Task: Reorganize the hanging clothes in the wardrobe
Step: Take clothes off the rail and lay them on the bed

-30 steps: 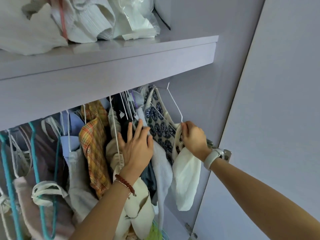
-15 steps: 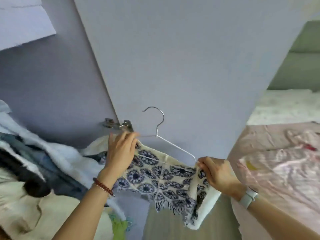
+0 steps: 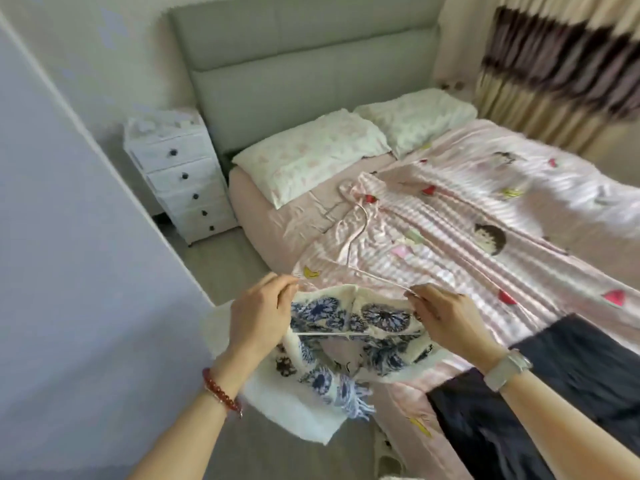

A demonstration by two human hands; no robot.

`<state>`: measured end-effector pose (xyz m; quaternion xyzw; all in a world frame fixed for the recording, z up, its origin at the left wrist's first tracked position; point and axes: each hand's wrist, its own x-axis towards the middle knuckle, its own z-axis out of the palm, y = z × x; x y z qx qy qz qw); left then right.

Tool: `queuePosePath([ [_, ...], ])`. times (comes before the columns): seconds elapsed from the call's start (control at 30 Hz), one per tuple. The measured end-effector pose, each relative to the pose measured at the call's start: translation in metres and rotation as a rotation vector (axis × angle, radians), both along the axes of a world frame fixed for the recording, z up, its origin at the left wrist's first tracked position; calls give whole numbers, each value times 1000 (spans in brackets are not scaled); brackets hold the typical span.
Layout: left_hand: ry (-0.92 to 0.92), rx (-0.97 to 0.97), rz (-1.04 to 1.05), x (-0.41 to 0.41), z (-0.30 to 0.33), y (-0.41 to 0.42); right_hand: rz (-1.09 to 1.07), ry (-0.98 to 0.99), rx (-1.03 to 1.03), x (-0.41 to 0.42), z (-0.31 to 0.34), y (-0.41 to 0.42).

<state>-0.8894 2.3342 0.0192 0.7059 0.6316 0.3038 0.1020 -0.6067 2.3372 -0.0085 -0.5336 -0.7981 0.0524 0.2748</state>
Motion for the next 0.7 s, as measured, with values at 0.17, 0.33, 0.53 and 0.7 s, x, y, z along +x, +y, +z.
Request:
queuePosePath([
  [0.17,12,46,-168,115,9,96,-239,129,-179,104,10,29],
  [0.33,7,4,-329,250,-9,172,-483,217,-257,206,-1,44],
  [0.53,104,-137,-498,398,-68,229,-901,199,-217,309,-61,64],
  [0.7,279,-315,-610,471,-146,269,-1024,290,-288,365,-132,114],
])
